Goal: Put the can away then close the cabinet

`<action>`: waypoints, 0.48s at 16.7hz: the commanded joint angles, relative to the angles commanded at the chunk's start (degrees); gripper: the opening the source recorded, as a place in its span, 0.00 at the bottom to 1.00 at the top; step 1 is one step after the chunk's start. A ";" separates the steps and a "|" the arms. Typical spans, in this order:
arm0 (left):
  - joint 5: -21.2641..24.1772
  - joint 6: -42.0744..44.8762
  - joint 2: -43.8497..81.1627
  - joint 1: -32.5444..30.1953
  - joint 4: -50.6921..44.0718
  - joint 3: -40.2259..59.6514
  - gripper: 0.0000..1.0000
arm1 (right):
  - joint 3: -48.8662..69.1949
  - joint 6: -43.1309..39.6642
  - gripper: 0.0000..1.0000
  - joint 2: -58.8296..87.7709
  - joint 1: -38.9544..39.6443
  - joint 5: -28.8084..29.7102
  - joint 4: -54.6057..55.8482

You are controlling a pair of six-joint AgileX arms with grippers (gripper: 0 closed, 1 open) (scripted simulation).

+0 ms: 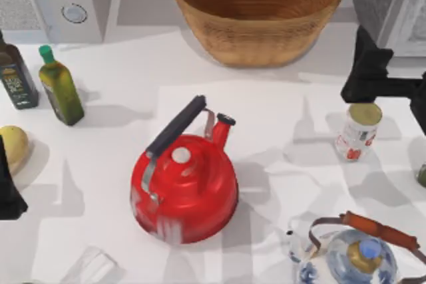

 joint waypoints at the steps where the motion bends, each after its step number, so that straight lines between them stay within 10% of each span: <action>1: 0.00 0.00 0.00 0.00 0.00 0.00 1.00 | 0.13 0.93 1.00 5.51 0.68 1.05 1.58; 8: 0.00 0.00 0.00 0.00 0.00 0.00 1.00 | -4.56 5.13 1.00 29.06 0.87 4.68 6.68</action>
